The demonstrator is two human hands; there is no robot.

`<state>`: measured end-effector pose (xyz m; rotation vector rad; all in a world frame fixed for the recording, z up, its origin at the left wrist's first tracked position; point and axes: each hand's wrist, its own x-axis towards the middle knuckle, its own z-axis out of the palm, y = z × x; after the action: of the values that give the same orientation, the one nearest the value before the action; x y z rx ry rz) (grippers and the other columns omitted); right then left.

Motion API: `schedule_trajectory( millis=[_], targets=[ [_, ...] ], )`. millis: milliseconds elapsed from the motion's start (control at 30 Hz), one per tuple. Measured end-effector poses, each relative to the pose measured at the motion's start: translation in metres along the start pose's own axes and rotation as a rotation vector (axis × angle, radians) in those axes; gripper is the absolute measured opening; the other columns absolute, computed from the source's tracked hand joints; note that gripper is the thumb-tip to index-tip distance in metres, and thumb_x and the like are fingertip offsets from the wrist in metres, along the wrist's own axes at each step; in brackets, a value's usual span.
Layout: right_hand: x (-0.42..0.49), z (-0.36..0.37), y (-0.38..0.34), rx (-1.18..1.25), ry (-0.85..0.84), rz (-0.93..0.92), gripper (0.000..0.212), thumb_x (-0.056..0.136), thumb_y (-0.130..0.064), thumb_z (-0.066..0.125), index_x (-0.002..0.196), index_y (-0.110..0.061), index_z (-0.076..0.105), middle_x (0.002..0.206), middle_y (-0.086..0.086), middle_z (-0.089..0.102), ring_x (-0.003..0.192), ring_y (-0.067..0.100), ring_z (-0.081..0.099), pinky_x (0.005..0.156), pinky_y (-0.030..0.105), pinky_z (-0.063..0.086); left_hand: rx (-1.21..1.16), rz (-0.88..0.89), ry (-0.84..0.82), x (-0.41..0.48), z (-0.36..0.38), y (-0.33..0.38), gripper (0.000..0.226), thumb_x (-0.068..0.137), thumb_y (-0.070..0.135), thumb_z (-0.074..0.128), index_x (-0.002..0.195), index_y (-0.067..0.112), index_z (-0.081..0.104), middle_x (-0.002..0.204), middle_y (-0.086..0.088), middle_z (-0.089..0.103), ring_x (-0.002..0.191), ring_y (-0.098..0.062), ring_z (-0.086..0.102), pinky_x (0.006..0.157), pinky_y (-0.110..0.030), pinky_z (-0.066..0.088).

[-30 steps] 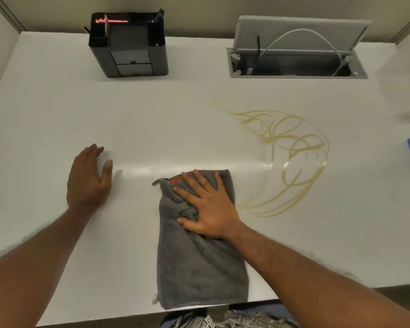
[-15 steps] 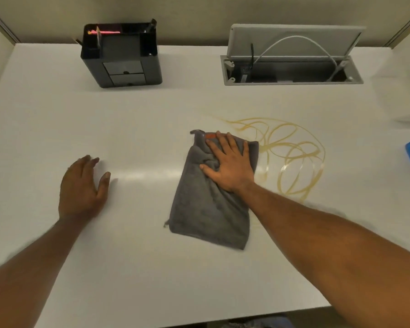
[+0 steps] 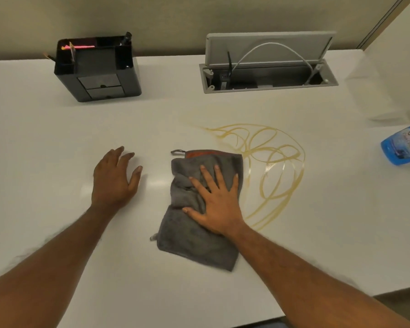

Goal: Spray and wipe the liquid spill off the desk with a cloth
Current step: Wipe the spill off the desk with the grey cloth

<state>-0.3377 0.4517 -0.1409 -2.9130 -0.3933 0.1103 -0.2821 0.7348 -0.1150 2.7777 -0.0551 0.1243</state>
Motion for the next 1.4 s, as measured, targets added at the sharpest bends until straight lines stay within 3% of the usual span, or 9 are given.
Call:
schedule_trajectory(
  millis=[133,400,533,667,833,1067,1267,1400],
  targets=[
    [-0.022,-0.003,0.040,-0.016,0.053,0.052,0.077,0.084,-0.084,0.026,0.151,-0.046,0.026,0.166,-0.006,0.010,0.154,0.025,0.002,0.111,0.075,0.001,-0.012,0.029,-0.072,0.003,0.007,0.010,0.062,0.090,0.052,0.044,0.137,0.014,0.055,0.153,-0.014,0.044,0.146,-0.036,0.033,0.117,-0.055,0.025],
    [0.053,-0.014,0.037,-0.036,-0.043,0.220,0.091,0.075,-0.093,0.015,0.152,-0.046,0.016,0.167,-0.002,0.001,0.152,0.034,-0.009,0.108,0.075,-0.009,-0.036,0.084,-0.101,0.013,0.016,0.030,0.062,0.091,0.054,0.045,0.141,0.019,0.051,0.157,-0.010,0.040,0.149,-0.034,0.027,0.120,-0.055,0.020],
    [0.053,-0.010,0.012,-0.050,-0.040,0.099,0.094,0.073,-0.094,0.017,0.153,-0.043,0.019,0.167,0.001,0.004,0.152,0.036,-0.008,0.107,0.076,-0.006,-0.043,0.078,-0.118,0.023,0.016,0.036,0.063,0.091,0.056,0.044,0.143,0.020,0.048,0.159,-0.010,0.036,0.151,-0.032,0.023,0.122,-0.053,0.016],
    [-0.003,-0.002,0.023,-0.022,0.035,-0.037,0.073,0.086,-0.080,0.032,0.149,-0.044,0.031,0.166,-0.003,0.013,0.154,0.029,0.002,0.109,0.075,0.005,-0.026,0.074,-0.133,0.031,0.019,0.045,0.064,0.091,0.058,0.042,0.143,0.023,0.048,0.161,-0.009,0.034,0.153,-0.032,0.019,0.123,-0.054,0.013],
    [-0.025,-0.018,0.076,-0.026,0.029,0.167,0.060,0.095,-0.064,0.029,0.149,-0.039,0.034,0.165,-0.007,0.015,0.154,0.021,0.005,0.117,0.067,0.003,-0.044,0.050,-0.089,0.025,0.030,0.048,0.064,0.091,0.057,0.038,0.141,0.019,0.052,0.157,-0.012,0.038,0.151,-0.033,0.024,0.122,-0.055,0.013],
    [0.053,-0.030,0.083,-0.022,0.014,0.332,0.059,0.099,-0.055,0.028,0.153,-0.033,0.028,0.166,-0.001,0.011,0.154,0.027,0.002,0.118,0.065,0.000,0.001,0.052,-0.032,0.021,0.042,0.044,0.060,0.094,0.056,0.037,0.138,0.019,0.053,0.156,-0.011,0.040,0.149,-0.032,0.028,0.122,-0.053,0.014],
    [0.075,-0.019,0.044,-0.035,-0.012,0.201,0.069,0.093,-0.069,0.025,0.153,-0.035,0.026,0.166,0.002,0.012,0.153,0.032,0.001,0.116,0.068,-0.001,0.006,0.046,-0.025,0.021,0.044,0.044,0.057,0.094,0.054,0.036,0.138,0.021,0.052,0.156,-0.010,0.040,0.149,-0.031,0.029,0.122,-0.053,0.014],
    [0.019,-0.014,0.043,0.043,0.034,0.018,0.057,0.095,-0.056,0.037,0.146,-0.032,0.044,0.162,-0.003,0.027,0.152,0.025,0.015,0.120,0.059,0.012,0.017,0.056,-0.022,0.021,0.043,0.044,0.057,0.095,0.052,0.036,0.139,0.020,0.052,0.156,-0.010,0.040,0.148,-0.031,0.029,0.122,-0.054,0.015]
  ],
)
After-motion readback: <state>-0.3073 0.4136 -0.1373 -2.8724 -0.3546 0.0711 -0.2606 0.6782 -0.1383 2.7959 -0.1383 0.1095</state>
